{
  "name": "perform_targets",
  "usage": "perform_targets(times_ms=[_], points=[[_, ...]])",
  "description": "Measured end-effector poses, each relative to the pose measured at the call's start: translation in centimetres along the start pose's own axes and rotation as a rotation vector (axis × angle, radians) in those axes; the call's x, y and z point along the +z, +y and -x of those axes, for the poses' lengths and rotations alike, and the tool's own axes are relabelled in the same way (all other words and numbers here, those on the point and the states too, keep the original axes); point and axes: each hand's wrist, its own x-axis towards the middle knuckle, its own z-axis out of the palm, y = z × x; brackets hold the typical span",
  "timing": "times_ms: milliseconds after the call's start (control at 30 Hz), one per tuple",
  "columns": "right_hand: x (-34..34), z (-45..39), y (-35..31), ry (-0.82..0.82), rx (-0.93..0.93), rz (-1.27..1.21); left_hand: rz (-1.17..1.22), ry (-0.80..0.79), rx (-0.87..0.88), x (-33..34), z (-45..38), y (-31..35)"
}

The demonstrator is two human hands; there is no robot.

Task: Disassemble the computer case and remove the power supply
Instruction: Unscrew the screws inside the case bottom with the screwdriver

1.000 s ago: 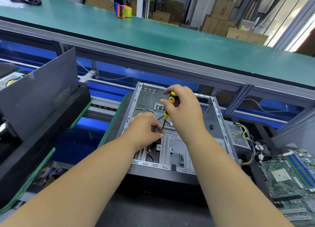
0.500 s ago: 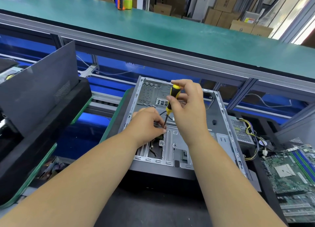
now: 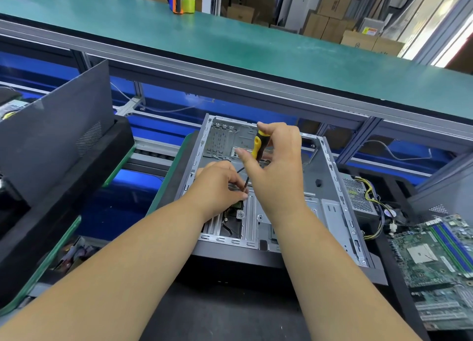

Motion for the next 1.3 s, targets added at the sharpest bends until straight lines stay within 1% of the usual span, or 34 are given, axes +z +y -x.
perform_targets(times_ms=[100, 233, 367, 467, 567, 833, 900, 1067, 1200, 1300], points=[[-0.1, -0.4, -0.1, 0.03, 0.029, 0.014, 0.019, -0.001, -0.016, -0.2, 0.1, 0.3], [-0.7, -0.7, -0.1, -0.017, 0.086, -0.02, 0.024, 0.005, -0.012, -0.3, 0.2, 0.4], [-1.5, -0.9, -0.4, -0.137, 0.179, -0.071, 0.016, -0.005, -0.012, -0.4, 0.2, 0.5], [-1.7, -0.9, -0.9, -0.246, 0.168, -0.13, 0.013, -0.008, -0.011, -0.4, 0.2, 0.5], [-1.6, -0.8, -1.0, -0.288, 0.154, -0.158, 0.016, -0.011, -0.015, -0.4, 0.3, 0.5], [-1.5, -0.7, 0.1, -0.132, 0.061, -0.027, 0.013, -0.007, -0.013, -0.3, 0.3, 0.2], [-1.8, -0.8, 0.2, -0.147, 0.038, -0.001, 0.006, 0.009, -0.012, -0.2, 0.3, 0.2], [-2.4, -0.6, 0.3, -0.21, 0.081, -0.057, -0.089, 0.055, -0.008, 0.4, 0.2, 0.3], [-2.6, -0.8, 0.4, -0.151, 0.039, 0.05, -0.177, 0.054, 0.02, 0.7, 0.2, 0.5], [-2.6, -1.1, 0.5, -0.118, 0.082, 0.041, -0.193, 0.053, 0.027, 0.7, 0.1, 0.5]])
